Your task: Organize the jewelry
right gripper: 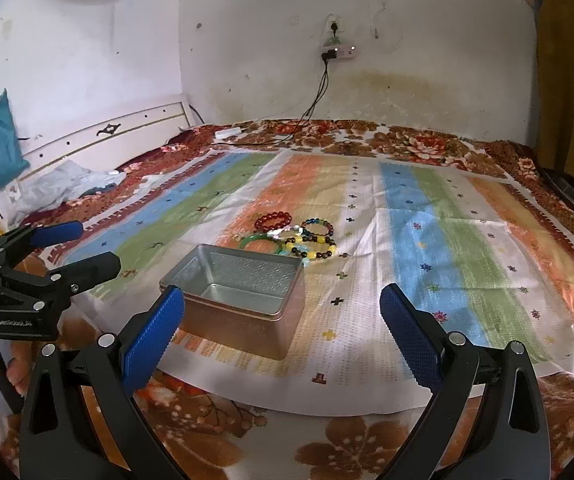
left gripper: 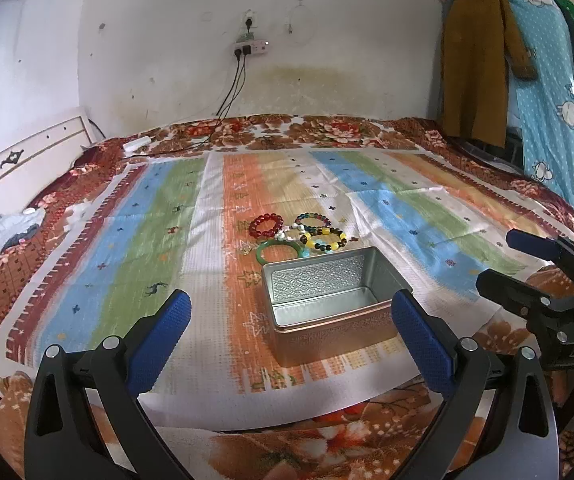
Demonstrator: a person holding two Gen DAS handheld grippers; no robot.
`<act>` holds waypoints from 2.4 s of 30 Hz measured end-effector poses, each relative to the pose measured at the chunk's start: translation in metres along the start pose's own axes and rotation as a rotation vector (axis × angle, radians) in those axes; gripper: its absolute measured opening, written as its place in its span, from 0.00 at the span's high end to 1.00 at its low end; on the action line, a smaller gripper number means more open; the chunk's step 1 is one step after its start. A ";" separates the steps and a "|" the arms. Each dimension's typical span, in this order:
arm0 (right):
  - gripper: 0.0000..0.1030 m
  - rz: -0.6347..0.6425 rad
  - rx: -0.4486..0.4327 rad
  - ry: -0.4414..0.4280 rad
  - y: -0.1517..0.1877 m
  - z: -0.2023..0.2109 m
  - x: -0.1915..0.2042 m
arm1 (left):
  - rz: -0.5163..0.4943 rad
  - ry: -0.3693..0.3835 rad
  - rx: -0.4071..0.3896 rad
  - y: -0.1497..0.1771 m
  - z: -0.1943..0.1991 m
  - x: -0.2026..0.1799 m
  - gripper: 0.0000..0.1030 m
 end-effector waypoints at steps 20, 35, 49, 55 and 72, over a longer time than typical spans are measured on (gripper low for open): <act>0.04 -0.040 -0.003 0.013 -0.001 0.001 -0.008 | 0.027 -0.024 0.031 0.002 -0.003 0.004 0.05; 0.04 -0.060 0.006 0.028 0.000 -0.001 -0.013 | 0.026 -0.045 0.045 0.002 -0.003 0.009 0.05; 0.04 -0.081 0.041 0.023 0.000 -0.013 -0.019 | 0.036 -0.062 0.065 0.003 -0.008 0.014 0.05; 0.04 -0.095 0.051 0.000 -0.001 -0.016 -0.020 | 0.034 -0.055 0.103 0.005 -0.015 0.013 0.05; 0.04 -0.104 0.058 -0.019 -0.031 -0.036 -0.031 | 0.077 -0.116 0.175 -0.012 -0.046 0.031 0.05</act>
Point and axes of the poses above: each gripper's, at about its wrist camera, not at the fingertips, and z roughly against the way its jaws point, x to its left, y to its underside, the point moved 7 cm from there along -z, roughly the way its jaws point, and after that the axes turned 2 degrees about y, right-handed, at the moved point
